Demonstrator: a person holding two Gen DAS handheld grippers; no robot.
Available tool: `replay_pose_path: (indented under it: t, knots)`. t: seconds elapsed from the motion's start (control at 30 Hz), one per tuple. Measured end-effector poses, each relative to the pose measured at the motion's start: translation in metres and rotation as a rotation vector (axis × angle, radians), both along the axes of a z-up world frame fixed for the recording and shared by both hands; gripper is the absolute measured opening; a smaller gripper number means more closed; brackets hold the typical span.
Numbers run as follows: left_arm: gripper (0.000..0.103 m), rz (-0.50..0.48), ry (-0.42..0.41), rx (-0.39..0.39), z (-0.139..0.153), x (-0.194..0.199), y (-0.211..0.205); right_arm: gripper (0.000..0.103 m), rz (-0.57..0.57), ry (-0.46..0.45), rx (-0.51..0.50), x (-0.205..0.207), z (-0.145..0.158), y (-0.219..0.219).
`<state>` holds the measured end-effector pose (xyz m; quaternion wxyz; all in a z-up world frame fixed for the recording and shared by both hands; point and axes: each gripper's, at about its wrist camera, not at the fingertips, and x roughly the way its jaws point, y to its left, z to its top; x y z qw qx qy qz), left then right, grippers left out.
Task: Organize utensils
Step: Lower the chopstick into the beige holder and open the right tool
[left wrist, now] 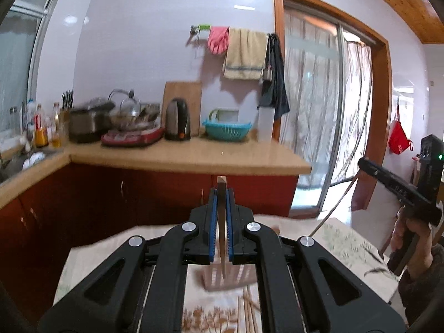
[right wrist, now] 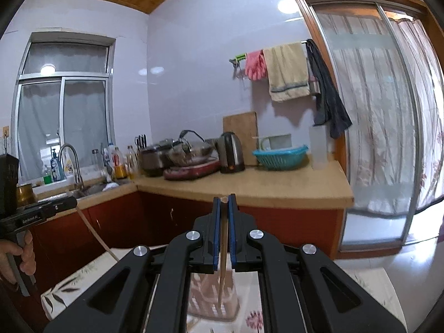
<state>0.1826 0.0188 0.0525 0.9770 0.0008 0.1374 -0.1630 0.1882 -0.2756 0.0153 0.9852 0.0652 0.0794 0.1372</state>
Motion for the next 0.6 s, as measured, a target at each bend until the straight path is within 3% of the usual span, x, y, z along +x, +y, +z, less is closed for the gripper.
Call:
replay_pose_path:
  t: [0.2, 0.6]
  knots:
    - [0.007, -0.009, -0.031, -0.013, 0.013, 0.037, -0.013, 0.006, 0.031, 0.011, 0.007, 0.038, 0.001, 0.015]
    - [0.007, -0.007, 0.189, -0.003, -0.079, 0.116, -0.021, 0.006, 0.089, 0.26, 0.043, 0.119, -0.082, 0.038]
